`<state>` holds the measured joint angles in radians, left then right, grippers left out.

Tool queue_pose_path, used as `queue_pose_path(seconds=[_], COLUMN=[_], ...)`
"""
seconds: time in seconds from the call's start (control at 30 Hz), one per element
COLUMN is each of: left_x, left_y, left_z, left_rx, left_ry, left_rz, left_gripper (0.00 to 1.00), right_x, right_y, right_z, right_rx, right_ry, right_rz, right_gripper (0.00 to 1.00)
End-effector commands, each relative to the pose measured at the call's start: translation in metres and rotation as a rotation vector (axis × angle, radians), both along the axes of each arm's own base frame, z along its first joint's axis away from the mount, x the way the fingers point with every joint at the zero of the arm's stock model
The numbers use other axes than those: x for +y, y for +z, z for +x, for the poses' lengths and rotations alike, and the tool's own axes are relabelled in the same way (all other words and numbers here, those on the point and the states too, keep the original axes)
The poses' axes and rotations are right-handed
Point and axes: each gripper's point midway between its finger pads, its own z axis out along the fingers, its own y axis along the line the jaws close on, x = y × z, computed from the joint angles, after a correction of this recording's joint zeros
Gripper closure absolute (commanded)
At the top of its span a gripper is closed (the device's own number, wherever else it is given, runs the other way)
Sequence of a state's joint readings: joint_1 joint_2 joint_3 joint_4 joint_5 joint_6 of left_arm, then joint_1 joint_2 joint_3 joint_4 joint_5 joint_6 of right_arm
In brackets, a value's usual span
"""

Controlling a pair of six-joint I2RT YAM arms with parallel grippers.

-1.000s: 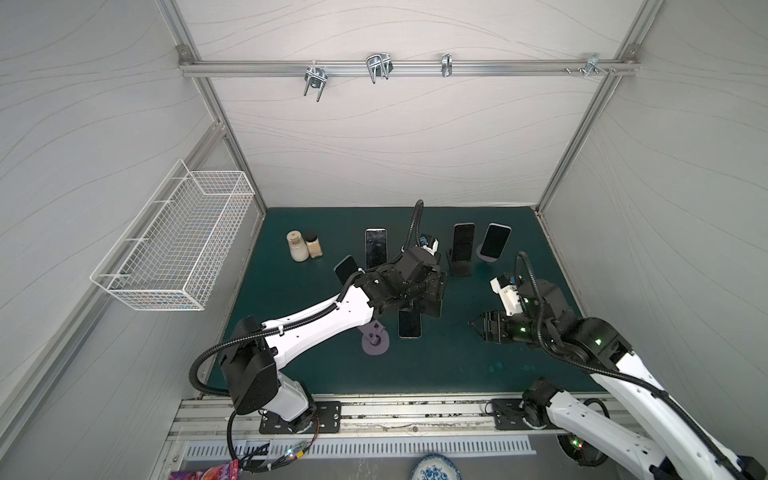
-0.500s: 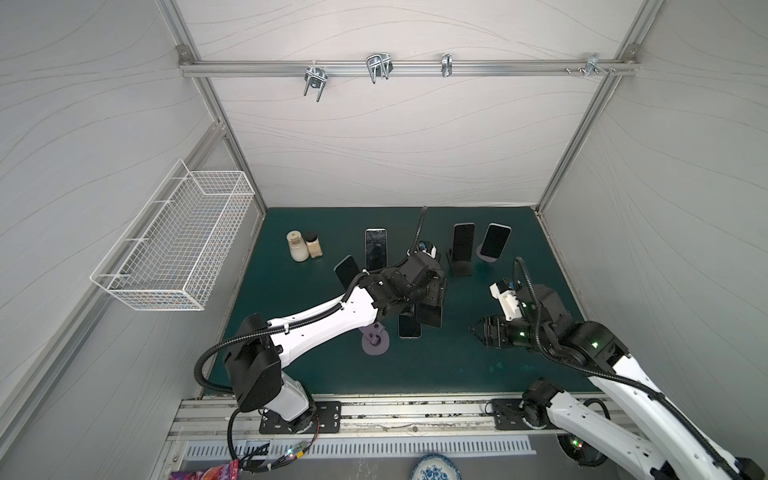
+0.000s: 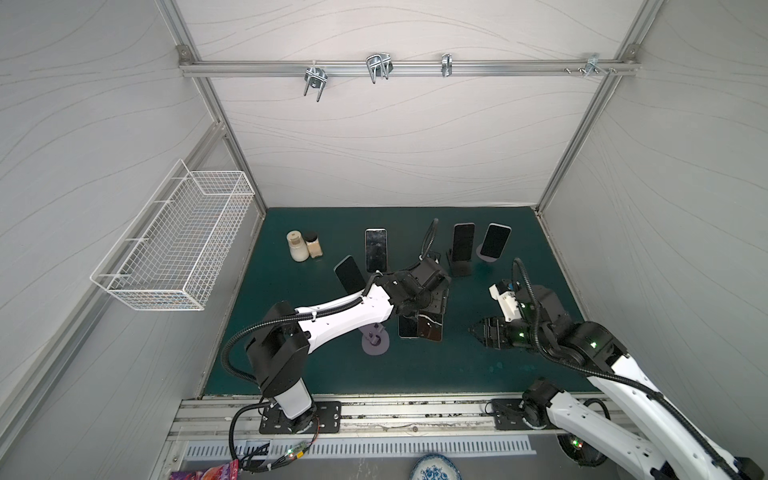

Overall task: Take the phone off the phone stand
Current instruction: 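Lower the teal phone flat onto the table beside the other phone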

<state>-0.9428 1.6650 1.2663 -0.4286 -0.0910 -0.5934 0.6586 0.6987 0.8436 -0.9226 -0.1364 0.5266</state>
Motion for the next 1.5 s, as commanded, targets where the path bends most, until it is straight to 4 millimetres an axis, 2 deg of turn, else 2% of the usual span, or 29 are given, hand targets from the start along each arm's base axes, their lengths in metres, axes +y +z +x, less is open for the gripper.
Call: queue_pose_path(seconds=[0.0,0.33,0.73,1.13,1.47], left_x=[-0.018,-0.026,-0.033,-0.025,-0.025], left_y=[0.021,0.012,-0.008,-0.027,-0.041], left_z=[0.007,0.014,0.021,0.034,0.037], left_rx=[-0.005,0.026,0.076,0.142,0.160], left_ry=[0.013,0.039,0.075,0.129,0.120], left_rz=[-0.067,-0.053,-0.013,0.010,0.054], left_gripper=[0.60,0.60,0.62,0.64,0.63], right_x=[0.000,0.001,-0.003,-0.003,-0.002], right_y=[-0.001,-0.006,-0.011,-0.017,-0.021], right_z=[-0.002,-0.005,-0.008,-0.009,-0.011], right_rx=[0.015,0.039,0.049,0.068,0.092], right_ry=[0.006,0.009,-0.001,-0.003,-0.001], right_rz=[-0.005,-0.001,-0.012,-0.021,-0.019], right_gripper=[0.31,0.31,0.31,0.31,0.31])
